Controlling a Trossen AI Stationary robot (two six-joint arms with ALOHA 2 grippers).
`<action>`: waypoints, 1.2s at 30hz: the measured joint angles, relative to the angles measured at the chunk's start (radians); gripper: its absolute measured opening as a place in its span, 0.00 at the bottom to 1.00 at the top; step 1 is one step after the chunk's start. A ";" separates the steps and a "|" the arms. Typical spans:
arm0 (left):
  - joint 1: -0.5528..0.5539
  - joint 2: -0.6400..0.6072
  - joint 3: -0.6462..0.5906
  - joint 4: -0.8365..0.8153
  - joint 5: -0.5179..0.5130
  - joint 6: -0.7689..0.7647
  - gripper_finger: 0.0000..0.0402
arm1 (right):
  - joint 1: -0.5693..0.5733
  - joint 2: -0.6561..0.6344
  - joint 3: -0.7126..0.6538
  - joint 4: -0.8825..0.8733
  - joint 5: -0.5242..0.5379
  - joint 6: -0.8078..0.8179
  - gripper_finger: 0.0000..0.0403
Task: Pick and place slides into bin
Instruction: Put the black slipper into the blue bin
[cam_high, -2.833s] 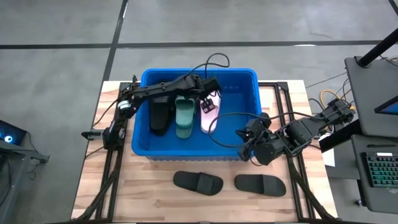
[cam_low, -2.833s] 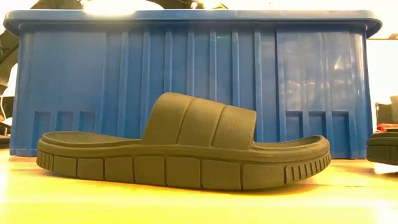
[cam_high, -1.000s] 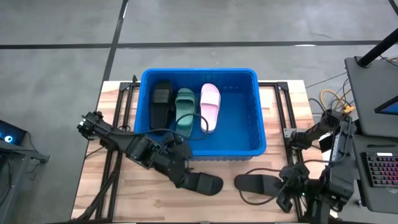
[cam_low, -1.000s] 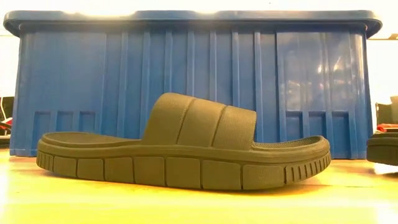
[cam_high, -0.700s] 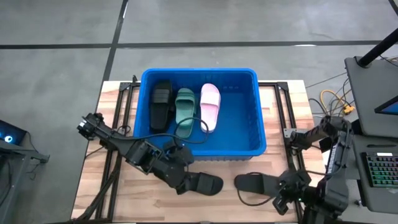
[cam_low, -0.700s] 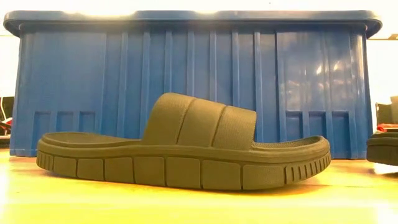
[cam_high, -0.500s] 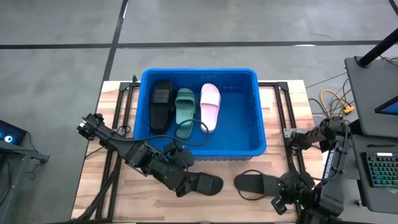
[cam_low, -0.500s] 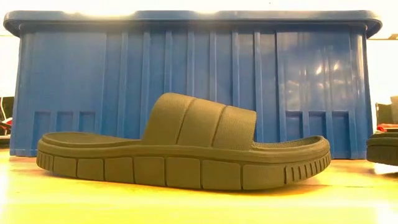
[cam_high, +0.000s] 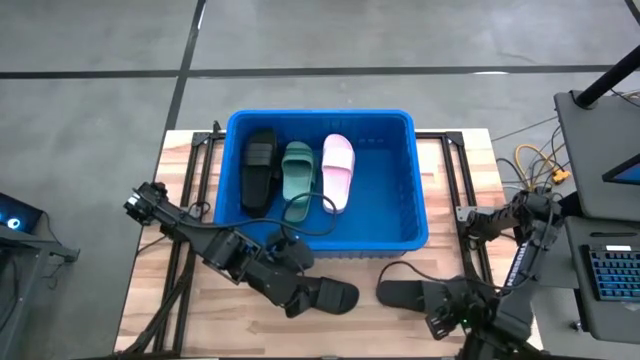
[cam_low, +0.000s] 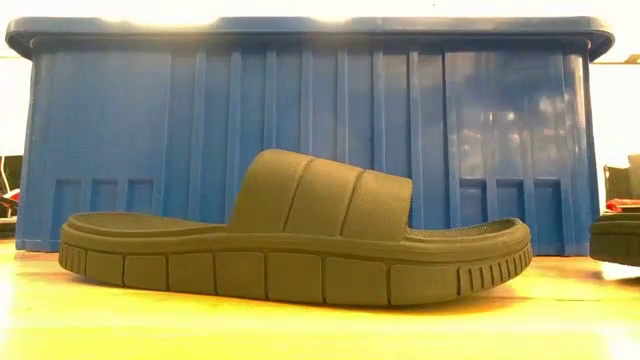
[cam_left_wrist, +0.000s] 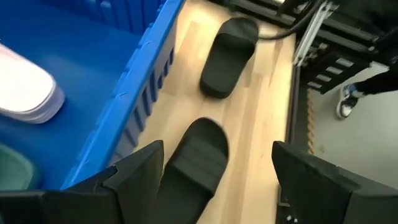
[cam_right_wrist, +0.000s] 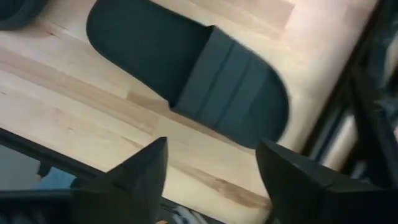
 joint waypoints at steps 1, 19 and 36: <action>0.000 0.000 -0.005 0.018 0.000 0.001 0.70 | -0.008 0.000 -0.012 0.025 0.000 0.001 0.60; 0.002 0.000 -0.026 0.102 0.000 0.059 0.70 | -0.087 0.023 -0.200 0.247 -0.075 0.020 0.71; 0.005 0.000 -0.027 0.106 0.000 0.060 0.70 | -0.140 0.024 -0.290 0.291 -0.039 0.030 0.65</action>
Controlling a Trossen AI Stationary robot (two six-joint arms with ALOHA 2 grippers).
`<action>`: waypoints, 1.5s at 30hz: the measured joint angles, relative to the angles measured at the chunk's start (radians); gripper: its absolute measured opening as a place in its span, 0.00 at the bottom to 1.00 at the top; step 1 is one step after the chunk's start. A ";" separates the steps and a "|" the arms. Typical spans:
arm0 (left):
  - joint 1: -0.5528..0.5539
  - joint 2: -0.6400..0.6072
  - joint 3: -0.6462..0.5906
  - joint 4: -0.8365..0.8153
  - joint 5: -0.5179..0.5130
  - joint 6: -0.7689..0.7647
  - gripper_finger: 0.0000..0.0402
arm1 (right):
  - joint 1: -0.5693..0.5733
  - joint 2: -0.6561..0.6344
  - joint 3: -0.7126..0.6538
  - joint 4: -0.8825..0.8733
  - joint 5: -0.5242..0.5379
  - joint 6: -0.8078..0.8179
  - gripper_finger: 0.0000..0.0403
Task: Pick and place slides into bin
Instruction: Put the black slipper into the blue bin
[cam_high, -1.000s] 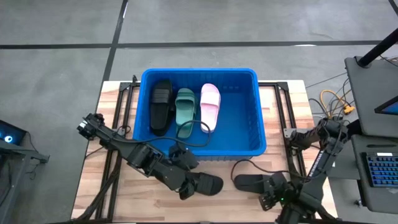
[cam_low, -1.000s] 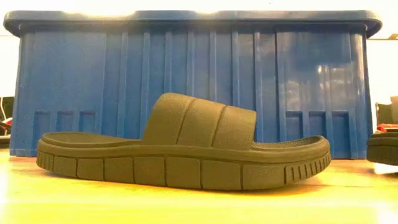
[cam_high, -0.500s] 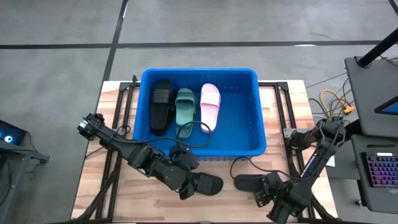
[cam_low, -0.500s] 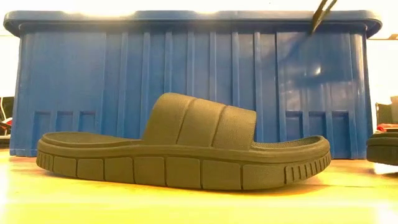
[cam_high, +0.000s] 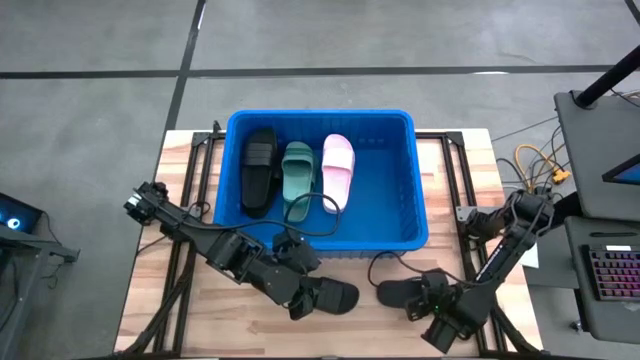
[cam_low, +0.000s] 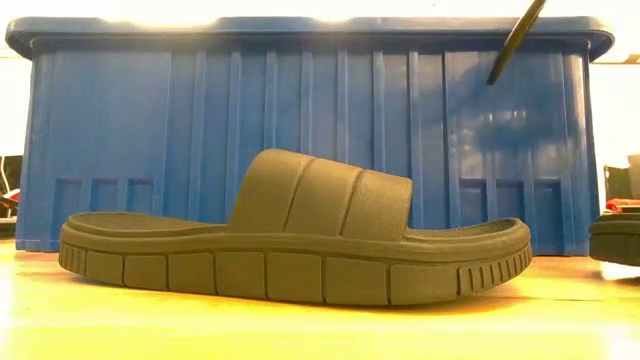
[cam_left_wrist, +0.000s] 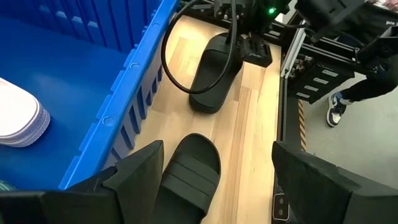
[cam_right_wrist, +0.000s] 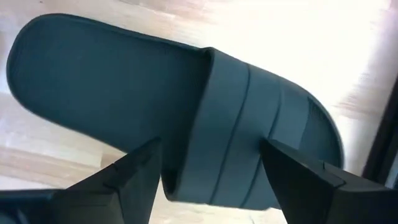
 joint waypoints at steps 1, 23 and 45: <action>0.000 0.000 0.000 0.000 0.000 0.000 0.70 | -0.006 0.000 -0.005 0.010 0.000 0.000 0.65; 0.008 0.000 -0.002 -0.001 0.000 0.003 0.70 | -0.011 -0.002 -0.118 0.159 -0.025 -0.035 0.40; 0.011 0.000 -0.009 0.000 -0.001 0.025 0.70 | 0.008 0.001 0.042 0.075 -0.045 -0.221 0.02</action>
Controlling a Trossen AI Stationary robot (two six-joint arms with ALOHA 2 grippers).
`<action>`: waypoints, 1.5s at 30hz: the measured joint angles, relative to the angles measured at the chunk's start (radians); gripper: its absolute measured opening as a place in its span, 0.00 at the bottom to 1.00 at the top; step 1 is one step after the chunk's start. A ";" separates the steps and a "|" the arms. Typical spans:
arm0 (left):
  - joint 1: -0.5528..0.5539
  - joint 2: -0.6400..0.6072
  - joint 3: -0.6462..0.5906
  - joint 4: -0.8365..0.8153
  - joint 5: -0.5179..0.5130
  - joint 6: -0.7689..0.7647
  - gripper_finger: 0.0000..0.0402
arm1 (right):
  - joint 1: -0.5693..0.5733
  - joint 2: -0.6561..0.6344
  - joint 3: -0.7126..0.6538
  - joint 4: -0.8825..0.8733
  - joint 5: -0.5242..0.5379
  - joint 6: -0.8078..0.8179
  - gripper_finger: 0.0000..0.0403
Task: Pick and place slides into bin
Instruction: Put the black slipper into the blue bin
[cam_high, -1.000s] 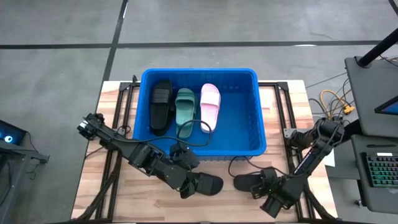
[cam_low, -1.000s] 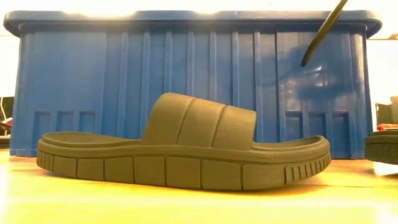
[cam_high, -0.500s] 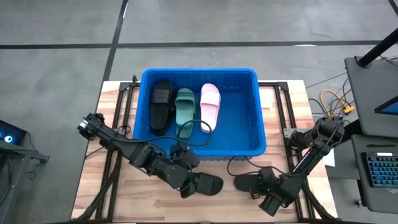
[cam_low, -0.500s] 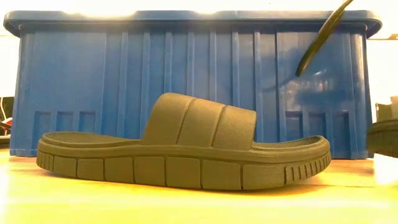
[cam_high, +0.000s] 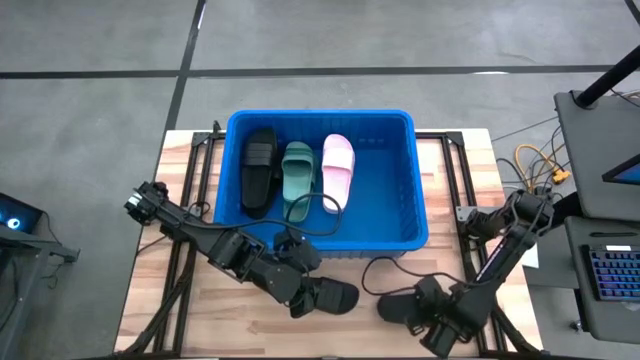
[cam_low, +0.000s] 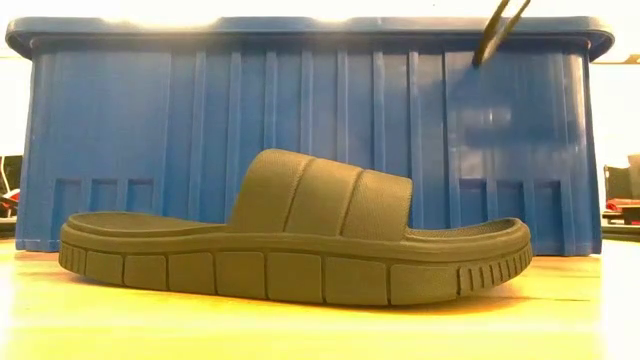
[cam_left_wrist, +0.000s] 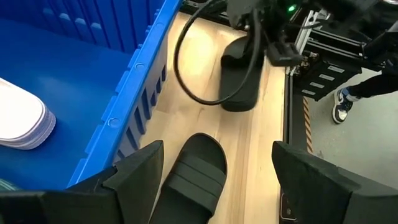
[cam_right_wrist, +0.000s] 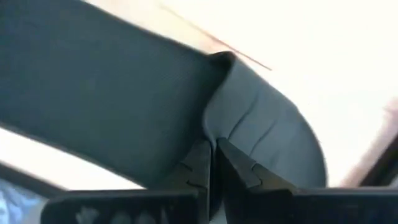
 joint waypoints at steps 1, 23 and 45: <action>0.000 0.000 0.000 0.000 0.000 0.001 0.70 | 0.003 0.000 0.020 -0.018 0.000 -0.014 0.02; 0.000 -0.011 0.001 -0.007 0.001 0.039 0.70 | 0.094 -0.001 0.625 -0.430 0.328 -0.471 0.02; -0.003 -0.053 0.001 -0.006 0.010 0.045 0.70 | -0.137 -0.082 0.889 -0.493 0.768 -1.437 0.02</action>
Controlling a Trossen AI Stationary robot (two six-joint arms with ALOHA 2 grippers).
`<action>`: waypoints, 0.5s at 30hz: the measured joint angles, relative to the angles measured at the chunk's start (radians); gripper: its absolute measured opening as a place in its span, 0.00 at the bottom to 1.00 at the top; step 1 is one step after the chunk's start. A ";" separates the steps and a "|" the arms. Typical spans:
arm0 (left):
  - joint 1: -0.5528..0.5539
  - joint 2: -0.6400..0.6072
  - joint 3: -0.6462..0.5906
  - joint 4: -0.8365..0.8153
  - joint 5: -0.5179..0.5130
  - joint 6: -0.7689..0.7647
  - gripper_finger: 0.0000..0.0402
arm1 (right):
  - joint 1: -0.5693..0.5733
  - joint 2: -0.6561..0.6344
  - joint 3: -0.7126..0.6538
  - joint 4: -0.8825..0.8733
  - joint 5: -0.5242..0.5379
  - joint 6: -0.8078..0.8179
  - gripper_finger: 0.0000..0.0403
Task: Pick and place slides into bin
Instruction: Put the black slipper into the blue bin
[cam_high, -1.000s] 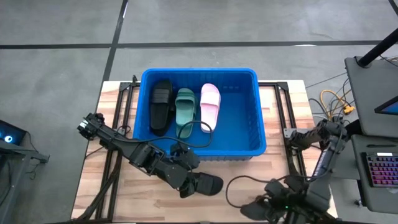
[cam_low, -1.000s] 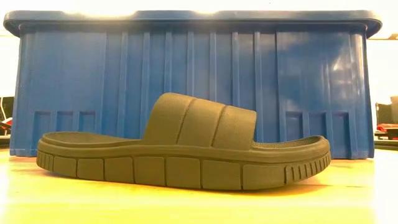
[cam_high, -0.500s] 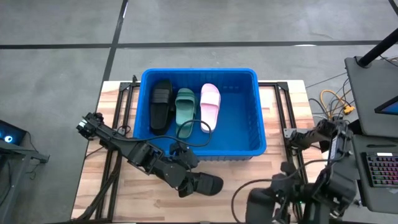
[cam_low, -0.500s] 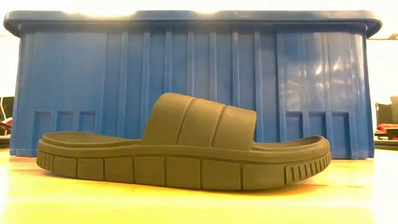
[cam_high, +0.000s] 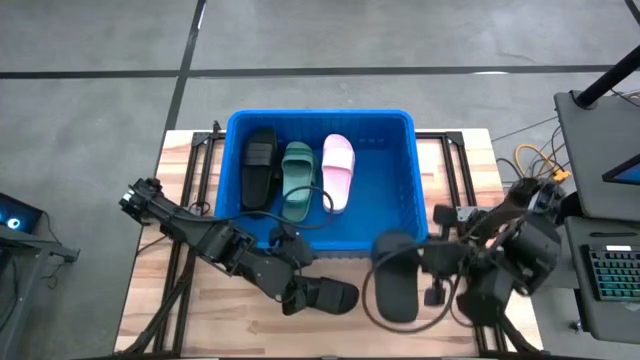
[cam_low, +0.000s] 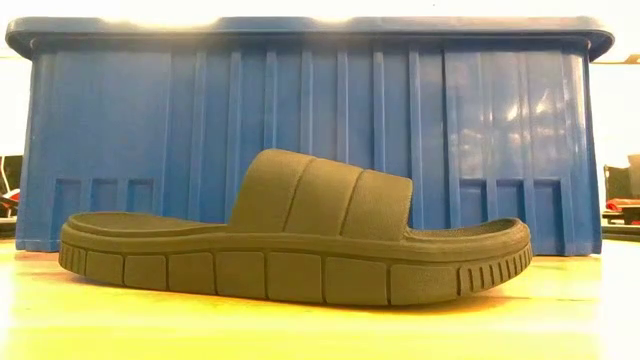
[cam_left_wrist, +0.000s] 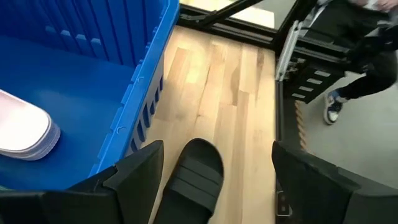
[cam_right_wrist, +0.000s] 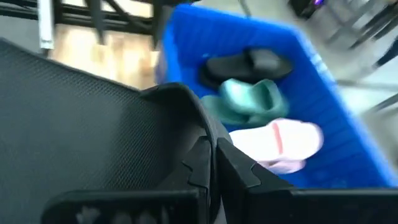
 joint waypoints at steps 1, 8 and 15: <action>-0.001 -0.010 0.000 -0.001 0.006 0.000 0.70 | -0.010 -0.013 -0.005 0.000 0.017 -0.037 0.02; -0.003 -0.051 0.000 -0.003 0.010 0.010 0.70 | -0.109 -0.100 -0.059 0.000 0.044 -0.264 0.02; 0.008 -0.061 0.000 -0.023 -0.052 0.039 0.70 | -0.244 -0.212 -0.183 0.016 0.011 -0.363 0.02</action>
